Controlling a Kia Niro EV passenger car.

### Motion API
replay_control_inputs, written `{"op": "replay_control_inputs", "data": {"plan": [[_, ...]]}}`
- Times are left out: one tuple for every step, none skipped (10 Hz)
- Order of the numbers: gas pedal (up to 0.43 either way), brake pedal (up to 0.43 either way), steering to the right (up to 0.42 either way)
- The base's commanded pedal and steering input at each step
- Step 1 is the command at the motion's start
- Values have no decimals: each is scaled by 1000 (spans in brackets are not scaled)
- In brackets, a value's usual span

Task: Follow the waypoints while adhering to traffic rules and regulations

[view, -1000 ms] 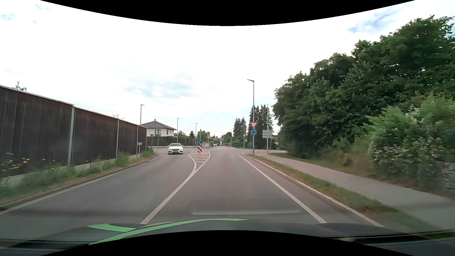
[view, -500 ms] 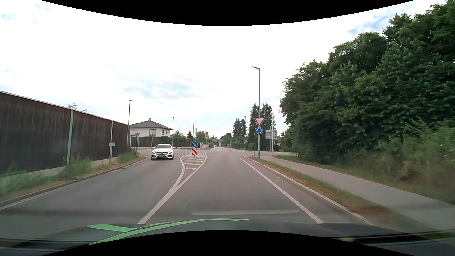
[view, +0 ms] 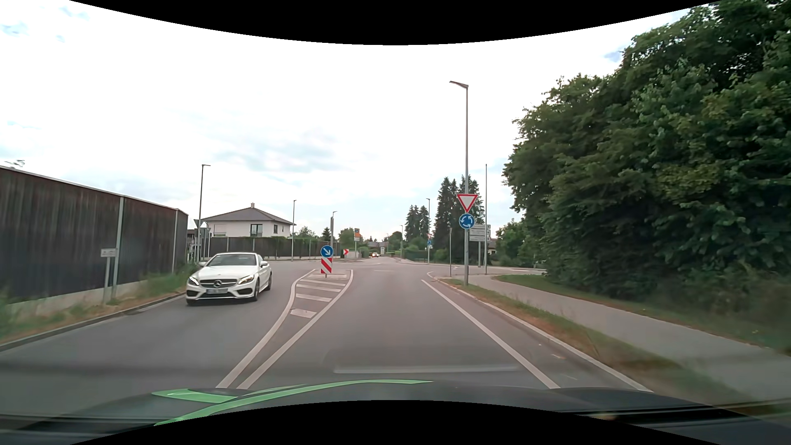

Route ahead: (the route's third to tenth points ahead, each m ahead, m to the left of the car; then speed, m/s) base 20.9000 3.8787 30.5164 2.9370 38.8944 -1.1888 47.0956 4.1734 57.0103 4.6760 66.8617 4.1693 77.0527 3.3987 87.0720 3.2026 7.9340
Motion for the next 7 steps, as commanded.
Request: {"op": "replay_control_inputs", "data": {"plan": [[0,0,0],[0,0,0],[0,0,0],[0,0,0],[0,0,0],[0,0,0],[0,0,0]]}}
